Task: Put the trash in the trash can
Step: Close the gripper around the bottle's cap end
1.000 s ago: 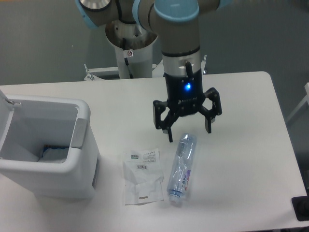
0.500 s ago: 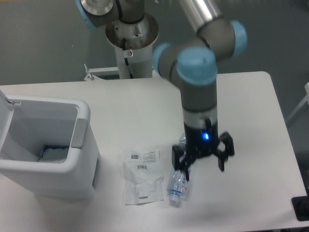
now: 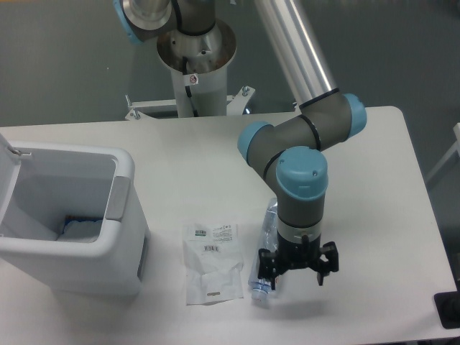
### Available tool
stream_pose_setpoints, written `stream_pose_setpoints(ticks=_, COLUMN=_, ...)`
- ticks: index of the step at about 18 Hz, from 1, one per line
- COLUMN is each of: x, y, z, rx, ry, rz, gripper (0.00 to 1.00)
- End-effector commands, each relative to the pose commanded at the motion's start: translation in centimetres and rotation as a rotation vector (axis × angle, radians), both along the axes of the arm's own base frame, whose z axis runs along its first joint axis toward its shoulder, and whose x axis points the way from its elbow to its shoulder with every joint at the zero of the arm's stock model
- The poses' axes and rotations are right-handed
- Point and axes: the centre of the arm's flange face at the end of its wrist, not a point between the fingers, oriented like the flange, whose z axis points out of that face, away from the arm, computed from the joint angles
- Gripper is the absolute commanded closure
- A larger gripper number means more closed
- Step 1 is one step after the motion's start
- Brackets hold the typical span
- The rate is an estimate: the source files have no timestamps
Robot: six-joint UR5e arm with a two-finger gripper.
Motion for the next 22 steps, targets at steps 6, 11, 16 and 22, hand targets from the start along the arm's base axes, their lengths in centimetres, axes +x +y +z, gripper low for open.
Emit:
stream_pose_setpoints(ticks=6, x=0.6, y=-0.2, z=-0.6, rx=-0.022, ry=-0.017, rz=-0.030, gripper=0.00)
stream_pose_setpoints(ticks=11, x=2.0, y=1.1, z=-3.2, rx=-0.050, ry=-0.043, rz=-0.069, gripper=0.00)
stream_pose_setpoints(ticks=16, x=3.2, y=1.9, z=-4.2, rx=-0.063, ry=-0.052, rz=-0.092, gripper=0.00)
stream_pose_setpoints(ticks=22, x=3.0, y=1.8, z=-5.7, rx=-0.095, ry=-0.053, rz=-0.104, gripper=0.00)
